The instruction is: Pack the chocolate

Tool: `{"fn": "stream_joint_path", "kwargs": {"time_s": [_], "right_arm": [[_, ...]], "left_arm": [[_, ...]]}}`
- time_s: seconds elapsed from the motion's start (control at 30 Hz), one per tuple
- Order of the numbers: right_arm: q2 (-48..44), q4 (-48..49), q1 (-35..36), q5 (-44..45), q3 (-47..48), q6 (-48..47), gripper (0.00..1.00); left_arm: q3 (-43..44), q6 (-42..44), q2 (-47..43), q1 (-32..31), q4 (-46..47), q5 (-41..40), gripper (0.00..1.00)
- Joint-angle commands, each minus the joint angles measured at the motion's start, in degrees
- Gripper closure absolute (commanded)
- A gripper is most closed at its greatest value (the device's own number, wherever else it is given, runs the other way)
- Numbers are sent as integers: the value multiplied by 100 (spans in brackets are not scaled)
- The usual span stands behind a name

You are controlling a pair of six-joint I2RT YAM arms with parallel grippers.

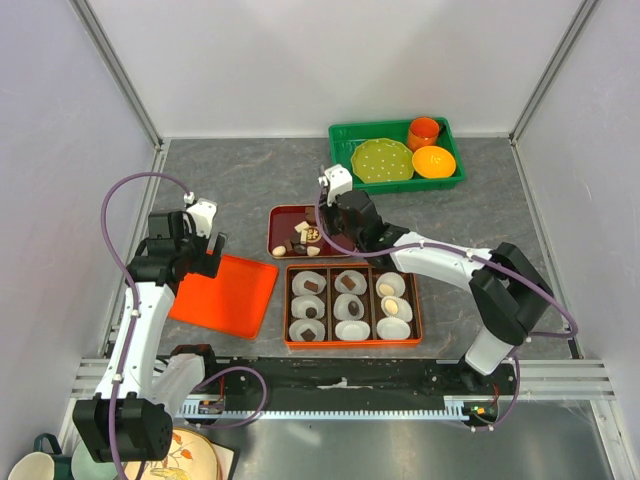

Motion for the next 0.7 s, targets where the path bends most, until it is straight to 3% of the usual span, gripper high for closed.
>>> {"fn": "stream_joint_path", "kwargs": {"time_s": [0.0,0.37,0.67], "right_arm": [[-334,51,-21,44,9,-165,81],[-984,-238,-3,-105,-105,-157,82],[-2926,-2205,830,-61,-877,107,81]], "left_arm": [[74,177,-24,37,129,6,3],[57,186,-50,46,138,-3,3],[21,168,-33,46,120,41,3]]}}
